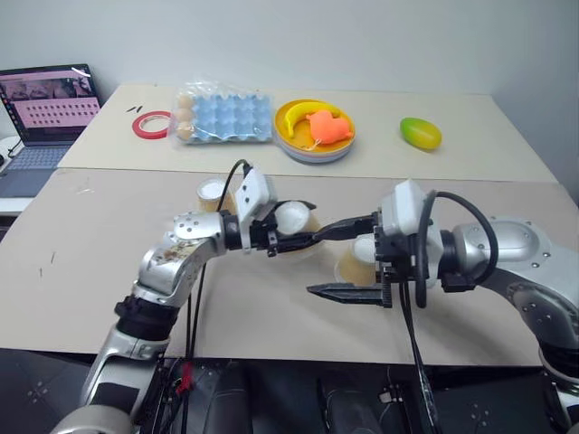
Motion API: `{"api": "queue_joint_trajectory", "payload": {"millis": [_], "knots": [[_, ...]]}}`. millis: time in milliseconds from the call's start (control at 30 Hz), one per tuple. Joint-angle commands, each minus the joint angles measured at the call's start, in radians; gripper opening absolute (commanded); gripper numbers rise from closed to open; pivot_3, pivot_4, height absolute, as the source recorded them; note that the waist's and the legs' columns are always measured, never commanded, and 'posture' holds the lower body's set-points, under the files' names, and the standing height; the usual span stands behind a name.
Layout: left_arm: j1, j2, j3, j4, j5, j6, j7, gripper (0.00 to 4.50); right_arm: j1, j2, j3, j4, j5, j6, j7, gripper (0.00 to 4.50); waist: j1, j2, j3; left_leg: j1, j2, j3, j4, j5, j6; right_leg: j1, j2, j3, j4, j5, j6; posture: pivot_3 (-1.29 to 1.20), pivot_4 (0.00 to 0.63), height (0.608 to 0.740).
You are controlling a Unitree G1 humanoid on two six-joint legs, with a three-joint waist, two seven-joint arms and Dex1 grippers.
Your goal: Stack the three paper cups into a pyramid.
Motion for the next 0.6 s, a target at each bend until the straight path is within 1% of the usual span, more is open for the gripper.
{"api": "queue_joint_trajectory", "payload": {"millis": [33, 167, 367, 433, 467, 500, 533, 600], "knots": [[-0.024, -0.003, -0.046, 0.042, 0.052, -0.033, -0.041, 2.61, -0.001, -0.005, -0.048, -0.036, 0.013, 0.007, -0.028, 4.50, -0.003, 0.000, 0.000, 0.000, 0.000, 0.000, 0.000, 0.000, 0.000, 0.000, 0.000, 0.000, 0.000, 0.000, 0.000, 0.00, 0.150, 0.645], [-0.020, 0.015, -0.092, 0.072, 0.095, -0.025, -0.087, 2.61, -0.003, -0.001, -0.063, -0.045, 0.028, 0.012, -0.050, 4.50, -0.004, 0.000, 0.000, 0.000, 0.000, 0.000, 0.000, 0.000, 0.000, 0.000, 0.000, 0.000, 0.000, 0.000, 0.000, 0.00, 0.150, 0.645], [-0.007, 0.017, -0.108, 0.101, 0.130, -0.041, -0.110, 2.61, 0.003, -0.004, -0.069, -0.051, 0.034, 0.012, -0.064, 4.50, -0.003, 0.000, 0.000, 0.000, 0.000, -0.001, 0.000, 0.000, 0.000, 0.000, 0.000, 0.000, 0.000, 0.000, 0.000, 0.00, 0.150, 0.645], [-0.010, 0.004, -0.091, 0.108, 0.125, -0.050, -0.104, 3.60, 0.006, -0.004, -0.067, -0.049, 0.031, 0.009, -0.064, 4.50, -0.003, 0.000, 0.000, 0.001, 0.000, -0.001, 0.000, 0.000, 0.001, 0.000, 0.000, 0.000, 0.000, 0.000, 0.000, 0.00, 0.150, 0.645], [-0.013, 0.000, -0.083, 0.105, 0.120, -0.050, -0.100, 3.81, 0.007, -0.003, -0.066, -0.048, 0.029, 0.007, -0.063, 4.50, -0.003, 0.001, 0.000, 0.001, 0.000, -0.001, 0.000, 0.000, 0.001, 0.001, 0.000, 0.000, 0.000, 0.000, 0.000, 0.00, 0.150, 0.645], [-0.015, -0.003, -0.078, 0.103, 0.117, -0.050, -0.098, 4.25, 0.008, -0.003, -0.065, -0.048, 0.027, 0.006, -0.063, 4.50, -0.003, 0.000, 0.000, 0.001, 0.000, -0.001, 0.000, 0.001, 0.001, 0.001, 0.000, 0.000, 0.000, 0.000, 0.000, 0.00, 0.150, 0.645], [-0.017, -0.006, -0.071, 0.098, 0.113, -0.050, -0.095, 4.43, 0.009, -0.002, -0.064, -0.046, 0.025, 0.004, -0.061, 4.50, -0.003, 0.000, 0.000, 0.000, 0.000, -0.001, 0.000, 0.001, 0.001, 0.000, 0.000, -0.001, 0.000, 0.000, 0.000, 0.00, 0.150, 0.645], [-0.026, -0.008, -0.050, 0.078, 0.095, -0.037, -0.089, 4.43, 0.010, -0.001, -0.059, -0.043, 0.019, 0.001, -0.058, 4.50, -0.002, 0.001, 0.000, 0.000, 0.000, -0.001, 0.000, 0.001, 0.001, 0.001, 0.000, -0.001, 0.000, 0.000, 0.000, 0.00, 0.150, 0.645]]}}
